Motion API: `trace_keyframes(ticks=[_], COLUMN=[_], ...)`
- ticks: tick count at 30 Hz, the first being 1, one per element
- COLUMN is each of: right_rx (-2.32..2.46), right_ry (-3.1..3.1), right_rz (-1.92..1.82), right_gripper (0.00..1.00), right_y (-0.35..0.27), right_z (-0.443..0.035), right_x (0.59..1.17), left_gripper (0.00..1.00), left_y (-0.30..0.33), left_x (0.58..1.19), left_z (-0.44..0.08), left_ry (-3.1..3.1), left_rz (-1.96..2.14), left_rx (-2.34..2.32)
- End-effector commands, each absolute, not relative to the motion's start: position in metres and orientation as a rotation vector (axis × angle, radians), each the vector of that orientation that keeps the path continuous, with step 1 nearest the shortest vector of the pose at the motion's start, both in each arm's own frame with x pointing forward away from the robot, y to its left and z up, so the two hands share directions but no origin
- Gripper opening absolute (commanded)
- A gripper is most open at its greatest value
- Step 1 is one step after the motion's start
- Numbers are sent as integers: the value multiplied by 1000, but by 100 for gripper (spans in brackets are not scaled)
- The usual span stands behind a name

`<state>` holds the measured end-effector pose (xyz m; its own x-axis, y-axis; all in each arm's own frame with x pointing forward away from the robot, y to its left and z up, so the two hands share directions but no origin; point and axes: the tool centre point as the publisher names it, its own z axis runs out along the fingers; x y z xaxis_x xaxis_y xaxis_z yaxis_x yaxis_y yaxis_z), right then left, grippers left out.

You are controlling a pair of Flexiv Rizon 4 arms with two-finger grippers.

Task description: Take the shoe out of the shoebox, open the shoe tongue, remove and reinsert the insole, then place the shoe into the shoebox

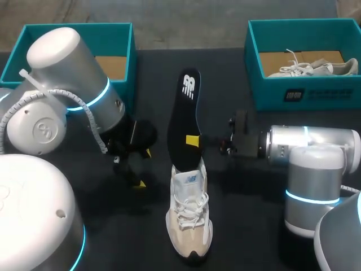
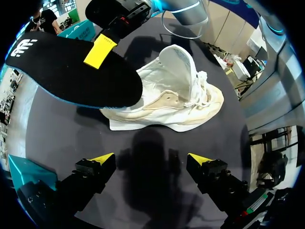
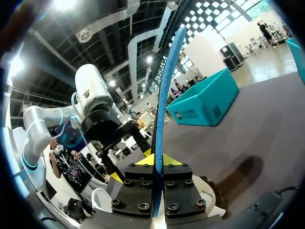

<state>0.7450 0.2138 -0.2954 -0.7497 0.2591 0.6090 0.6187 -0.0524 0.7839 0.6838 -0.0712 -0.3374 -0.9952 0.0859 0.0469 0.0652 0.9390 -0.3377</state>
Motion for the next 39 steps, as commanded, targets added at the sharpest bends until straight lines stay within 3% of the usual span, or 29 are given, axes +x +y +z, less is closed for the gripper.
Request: trace_keyframes(ticks=[1,39], right_rx=[-947,-907], right_ry=[-1944,-1923], right_rz=[-1882,-1904], right_gripper=[0,0], right_y=[212,204], right_z=[-296,-320], right_x=[741,744], left_gripper=[100,100], left_y=[-72,-72], left_x=[683,683], left_z=[-338,-338], left_ry=[-3034,-3034], left_rz=[524,524], left_rx=[-118,-118])
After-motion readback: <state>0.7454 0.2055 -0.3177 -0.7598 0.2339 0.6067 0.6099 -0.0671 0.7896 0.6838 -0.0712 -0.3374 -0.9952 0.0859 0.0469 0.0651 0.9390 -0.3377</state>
